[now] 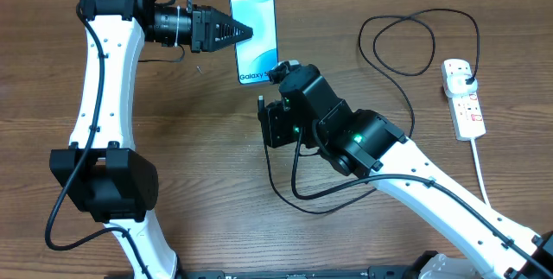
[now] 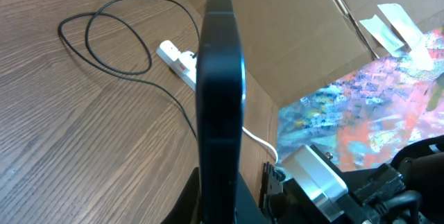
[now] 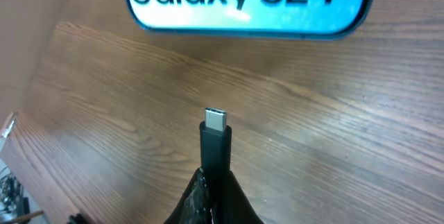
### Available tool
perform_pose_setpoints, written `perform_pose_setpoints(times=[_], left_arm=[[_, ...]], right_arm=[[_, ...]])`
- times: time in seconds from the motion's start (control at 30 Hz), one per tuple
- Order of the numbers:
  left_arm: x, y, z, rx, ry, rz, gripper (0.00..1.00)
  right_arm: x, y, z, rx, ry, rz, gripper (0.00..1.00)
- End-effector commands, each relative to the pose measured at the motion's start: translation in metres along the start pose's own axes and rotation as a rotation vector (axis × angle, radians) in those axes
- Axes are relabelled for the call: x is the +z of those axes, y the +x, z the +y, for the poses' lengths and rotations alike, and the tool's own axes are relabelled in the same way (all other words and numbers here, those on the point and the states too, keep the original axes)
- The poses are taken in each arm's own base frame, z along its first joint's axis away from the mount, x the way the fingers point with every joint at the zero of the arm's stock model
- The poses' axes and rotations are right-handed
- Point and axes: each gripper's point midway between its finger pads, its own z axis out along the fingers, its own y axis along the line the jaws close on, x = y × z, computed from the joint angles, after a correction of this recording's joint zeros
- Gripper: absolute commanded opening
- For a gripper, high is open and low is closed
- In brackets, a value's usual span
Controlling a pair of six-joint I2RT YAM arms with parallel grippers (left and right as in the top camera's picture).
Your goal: Plug charger to phone and switch on socket
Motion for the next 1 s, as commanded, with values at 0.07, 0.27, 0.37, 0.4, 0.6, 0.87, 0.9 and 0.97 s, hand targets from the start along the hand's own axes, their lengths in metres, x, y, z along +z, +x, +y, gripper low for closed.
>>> perform_pose_setpoints(times=[0.07,0.27,0.37,0.4,0.6,0.87,0.9,0.97], left_arm=[[-0.001,-0.008,-0.018,-0.002,0.074,-0.033,0.04],[0.002,0.001,-0.013,-0.047,0.032,0.004,0.04],[0.002,0.001,-0.013,-0.051,0.035,0.003,0.04],[0.002,0.001,-0.014,-0.051,0.040,0.001,0.04],[0.002,0.002,-0.015,-0.075,0.043,0.004,0.04],[0.014,0.008,-0.016,-0.069,0.030,0.042,0.04],[0.014,0.008,-0.016,-0.070,0.028,0.044,0.04],[0.014,0.008,-0.016,-0.069,0.029,0.043,0.04]], right_arm=[[-0.013,-0.020,0.005,0.001,-0.003,-0.080,0.04],[-0.014,-0.024,0.001,-0.006,0.022,-0.101,0.04],[-0.014,-0.024,0.001,-0.009,0.022,-0.101,0.04],[-0.014,-0.024,0.001,-0.009,0.022,-0.101,0.04],[-0.014,-0.024,0.001,-0.009,0.021,-0.101,0.04],[-0.014,-0.023,0.002,-0.009,0.015,-0.098,0.04],[-0.014,-0.023,0.002,-0.009,0.015,-0.097,0.04],[-0.014,-0.023,0.002,-0.009,0.016,-0.097,0.04]])
